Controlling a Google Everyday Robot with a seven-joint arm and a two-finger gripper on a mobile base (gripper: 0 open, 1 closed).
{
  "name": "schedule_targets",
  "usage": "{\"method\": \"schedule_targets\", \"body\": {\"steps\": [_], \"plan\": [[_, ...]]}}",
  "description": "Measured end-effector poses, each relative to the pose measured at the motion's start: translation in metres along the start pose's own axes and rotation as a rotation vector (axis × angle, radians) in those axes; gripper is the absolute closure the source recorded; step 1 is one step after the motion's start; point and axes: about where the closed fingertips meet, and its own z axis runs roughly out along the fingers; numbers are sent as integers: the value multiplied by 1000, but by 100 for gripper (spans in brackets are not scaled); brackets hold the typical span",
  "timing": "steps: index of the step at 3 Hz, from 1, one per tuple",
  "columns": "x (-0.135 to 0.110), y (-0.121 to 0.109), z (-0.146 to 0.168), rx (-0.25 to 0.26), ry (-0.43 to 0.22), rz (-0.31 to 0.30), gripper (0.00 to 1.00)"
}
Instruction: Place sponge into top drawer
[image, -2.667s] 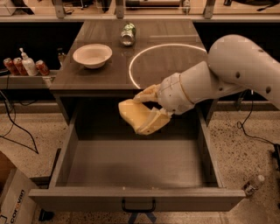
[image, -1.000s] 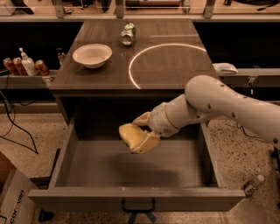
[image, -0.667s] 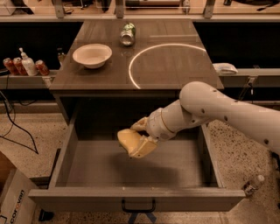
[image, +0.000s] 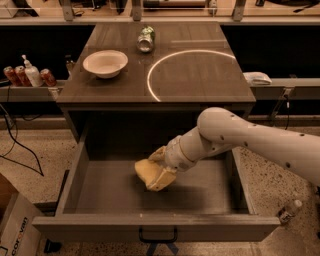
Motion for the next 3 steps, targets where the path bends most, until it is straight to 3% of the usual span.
{"method": "schedule_targets", "body": {"steps": [2, 3], "plan": [[30, 7, 26, -42, 24, 78, 11], [29, 8, 26, -43, 23, 75, 0]]}}
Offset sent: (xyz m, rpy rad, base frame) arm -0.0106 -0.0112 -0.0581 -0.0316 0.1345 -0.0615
